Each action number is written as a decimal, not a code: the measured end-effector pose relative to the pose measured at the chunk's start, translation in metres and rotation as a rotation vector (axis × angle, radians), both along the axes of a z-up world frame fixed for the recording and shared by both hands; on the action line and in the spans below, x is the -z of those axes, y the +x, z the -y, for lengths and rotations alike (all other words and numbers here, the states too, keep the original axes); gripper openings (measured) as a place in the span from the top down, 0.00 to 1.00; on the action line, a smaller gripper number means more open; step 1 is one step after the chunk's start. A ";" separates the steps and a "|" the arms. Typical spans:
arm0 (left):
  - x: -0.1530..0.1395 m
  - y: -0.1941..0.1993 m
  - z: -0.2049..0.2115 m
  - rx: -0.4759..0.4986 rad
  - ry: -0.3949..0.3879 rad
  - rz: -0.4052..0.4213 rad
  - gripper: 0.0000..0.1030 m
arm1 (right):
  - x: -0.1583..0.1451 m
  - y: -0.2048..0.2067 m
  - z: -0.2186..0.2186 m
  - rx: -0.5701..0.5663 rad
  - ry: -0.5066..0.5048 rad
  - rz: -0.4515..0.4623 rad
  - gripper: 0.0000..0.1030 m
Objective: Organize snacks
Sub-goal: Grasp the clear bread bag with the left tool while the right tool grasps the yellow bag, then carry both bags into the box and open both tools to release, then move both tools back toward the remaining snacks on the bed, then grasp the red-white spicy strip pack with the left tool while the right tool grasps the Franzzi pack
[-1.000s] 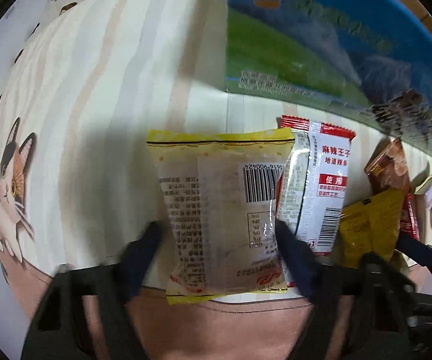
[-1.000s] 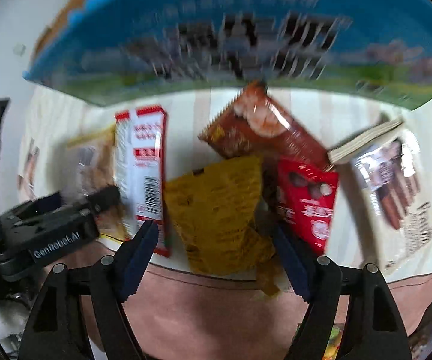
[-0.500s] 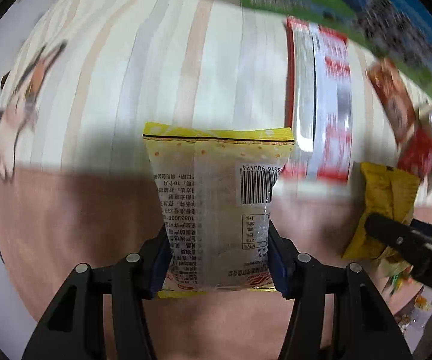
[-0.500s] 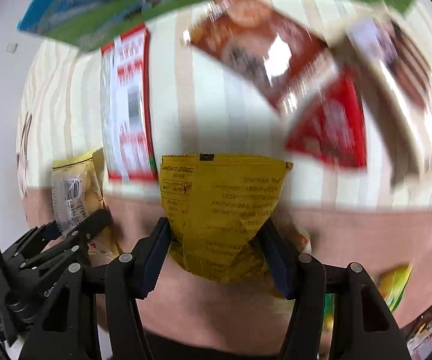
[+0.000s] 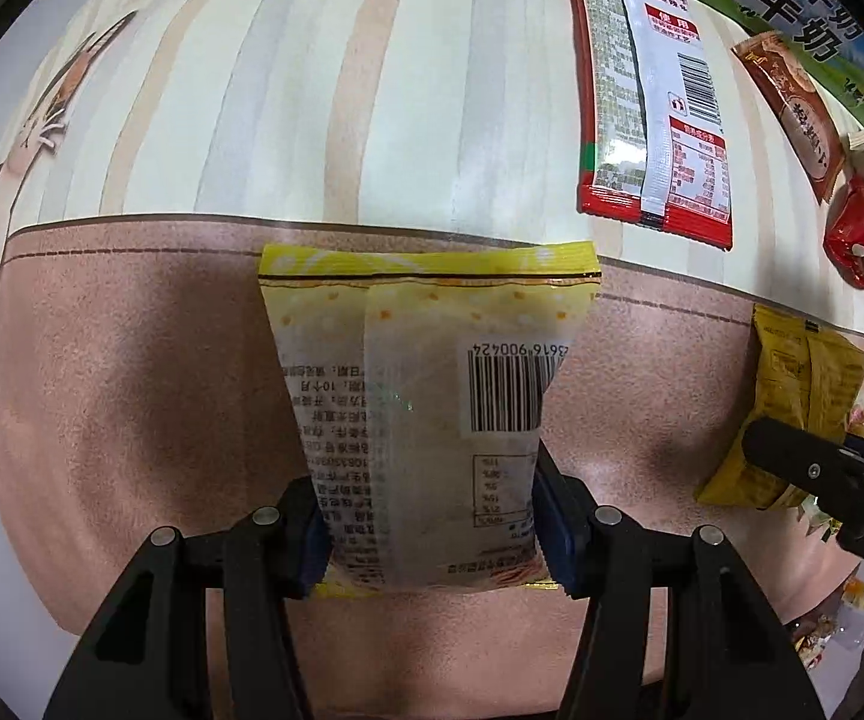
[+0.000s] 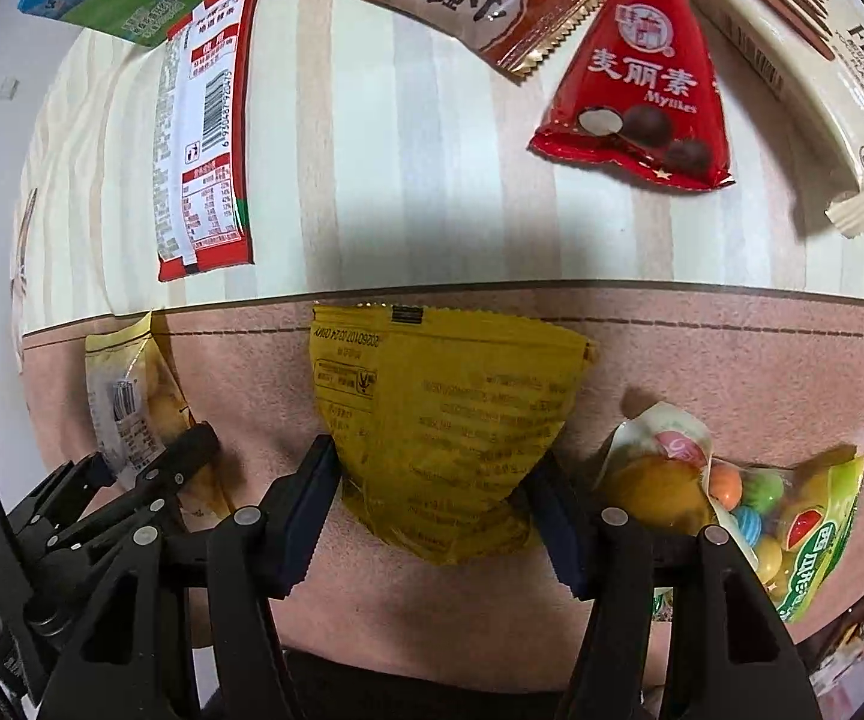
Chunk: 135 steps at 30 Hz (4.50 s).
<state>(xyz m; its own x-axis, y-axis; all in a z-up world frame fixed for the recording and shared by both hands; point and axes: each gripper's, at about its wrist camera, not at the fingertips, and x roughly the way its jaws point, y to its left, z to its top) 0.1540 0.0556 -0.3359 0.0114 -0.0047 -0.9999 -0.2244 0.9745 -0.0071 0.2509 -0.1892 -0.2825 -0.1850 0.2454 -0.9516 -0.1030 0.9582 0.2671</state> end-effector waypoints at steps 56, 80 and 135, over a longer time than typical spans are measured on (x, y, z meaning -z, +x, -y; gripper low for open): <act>-0.135 0.396 -0.025 0.125 -0.065 0.137 0.57 | -0.132 0.378 0.053 0.075 -0.123 0.304 0.20; -0.170 0.351 -0.014 0.093 -0.114 0.263 0.07 | -0.151 0.335 0.048 0.089 -0.121 0.351 0.04; -0.043 0.129 0.023 0.131 0.026 0.102 0.07 | -0.051 0.121 0.106 0.025 -0.183 0.251 0.28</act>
